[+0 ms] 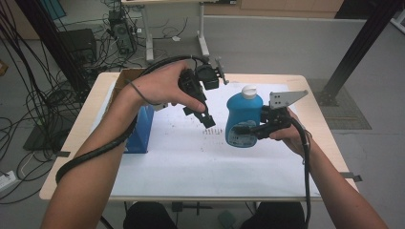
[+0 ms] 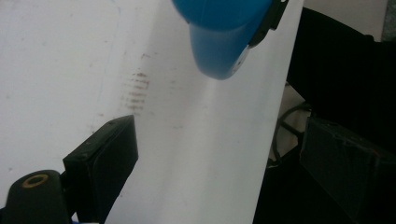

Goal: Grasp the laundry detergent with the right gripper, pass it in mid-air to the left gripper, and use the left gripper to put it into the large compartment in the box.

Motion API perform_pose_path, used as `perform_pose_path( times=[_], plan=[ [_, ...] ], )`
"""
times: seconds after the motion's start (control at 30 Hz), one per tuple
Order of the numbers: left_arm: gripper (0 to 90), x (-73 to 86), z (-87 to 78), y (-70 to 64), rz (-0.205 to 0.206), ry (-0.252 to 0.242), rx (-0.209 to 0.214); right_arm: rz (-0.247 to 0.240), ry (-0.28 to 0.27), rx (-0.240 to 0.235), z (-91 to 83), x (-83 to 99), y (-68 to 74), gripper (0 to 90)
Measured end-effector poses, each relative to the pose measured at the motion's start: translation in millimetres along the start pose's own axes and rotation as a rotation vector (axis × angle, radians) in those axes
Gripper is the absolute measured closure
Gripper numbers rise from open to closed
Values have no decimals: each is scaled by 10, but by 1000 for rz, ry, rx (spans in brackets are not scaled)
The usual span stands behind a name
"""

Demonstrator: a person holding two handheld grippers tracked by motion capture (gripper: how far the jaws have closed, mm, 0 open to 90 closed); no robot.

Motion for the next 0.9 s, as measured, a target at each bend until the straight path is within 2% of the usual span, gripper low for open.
perform_pose_path(
  times=[0.33, 0.47, 0.63, 0.9],
  plan=[
    [117, -109, 17, -69, 38, 49, 9, -30, 7, -58, 88, -58, 90, 443],
    [117, -151, 11, -93, 44, 48, 8, -36, 10, -75, 125, -67, 126, 443],
    [116, -203, -16, -128, 56, 16, 7, -42, 12, -90, 170, -82, 177, 443],
    [114, -268, -20, -175, 81, 5, 12, -52, 11, -107, 215, -118, 238, 443]
  ],
)
Point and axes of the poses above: each handheld gripper's, and its own axes: z roughly forward along the jaws, x roughly out of its underside, y roughly to its left, the point moved 3 cm from there along z, roughly forward along the jaws, and after that the axes turned 13 degrees about x, right-handed, at the moved point
